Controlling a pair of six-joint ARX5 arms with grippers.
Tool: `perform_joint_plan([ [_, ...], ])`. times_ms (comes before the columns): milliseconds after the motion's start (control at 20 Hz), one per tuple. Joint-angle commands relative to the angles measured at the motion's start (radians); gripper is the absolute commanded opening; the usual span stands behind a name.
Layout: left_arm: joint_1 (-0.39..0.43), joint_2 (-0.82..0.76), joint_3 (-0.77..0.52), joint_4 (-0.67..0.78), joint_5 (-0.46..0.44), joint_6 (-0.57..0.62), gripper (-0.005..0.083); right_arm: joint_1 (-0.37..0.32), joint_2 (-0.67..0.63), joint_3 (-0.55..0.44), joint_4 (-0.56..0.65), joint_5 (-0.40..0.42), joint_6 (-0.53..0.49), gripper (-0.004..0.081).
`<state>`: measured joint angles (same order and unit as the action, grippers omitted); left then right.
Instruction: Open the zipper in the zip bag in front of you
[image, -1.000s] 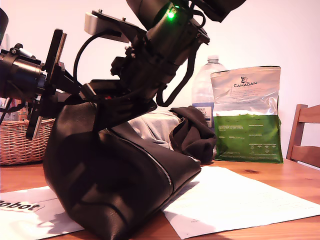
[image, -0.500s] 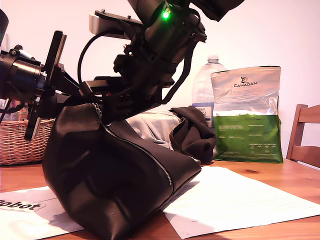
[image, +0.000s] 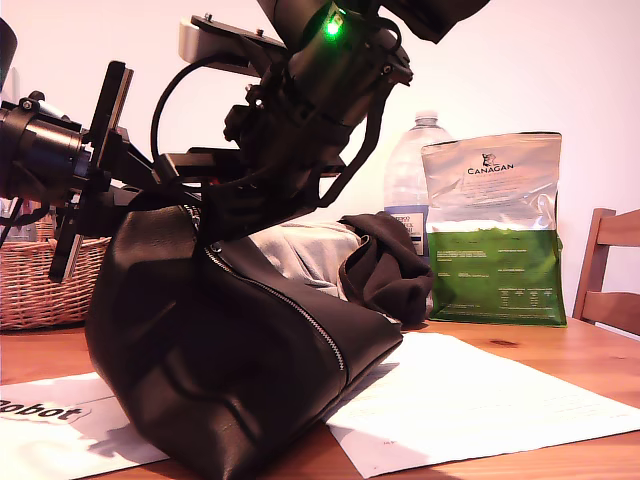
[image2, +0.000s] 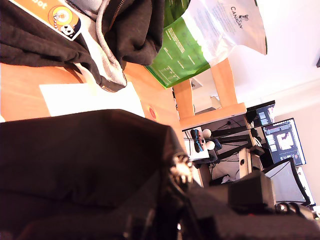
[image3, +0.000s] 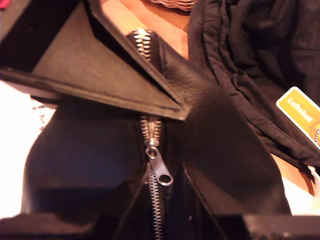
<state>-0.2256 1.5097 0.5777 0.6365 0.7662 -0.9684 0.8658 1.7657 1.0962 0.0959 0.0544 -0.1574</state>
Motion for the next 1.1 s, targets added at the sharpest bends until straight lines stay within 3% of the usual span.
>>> perform_joint_plan([
  [0,0.001,-0.002,-0.002,0.021,0.013,-0.005,-0.0024,0.005,-0.007,0.006,0.006,-0.004,0.001,0.0128],
  [250,0.001,-0.002,-0.002,0.023,0.015,-0.005,-0.0024,0.005,-0.007,0.006,0.003,-0.003,0.000,-0.0014],
  [1050,0.001,-0.002,-0.002,0.024,0.012,-0.002,-0.0024,0.005,-0.007,0.006,-0.079,0.027,-0.030,-0.0013],
])
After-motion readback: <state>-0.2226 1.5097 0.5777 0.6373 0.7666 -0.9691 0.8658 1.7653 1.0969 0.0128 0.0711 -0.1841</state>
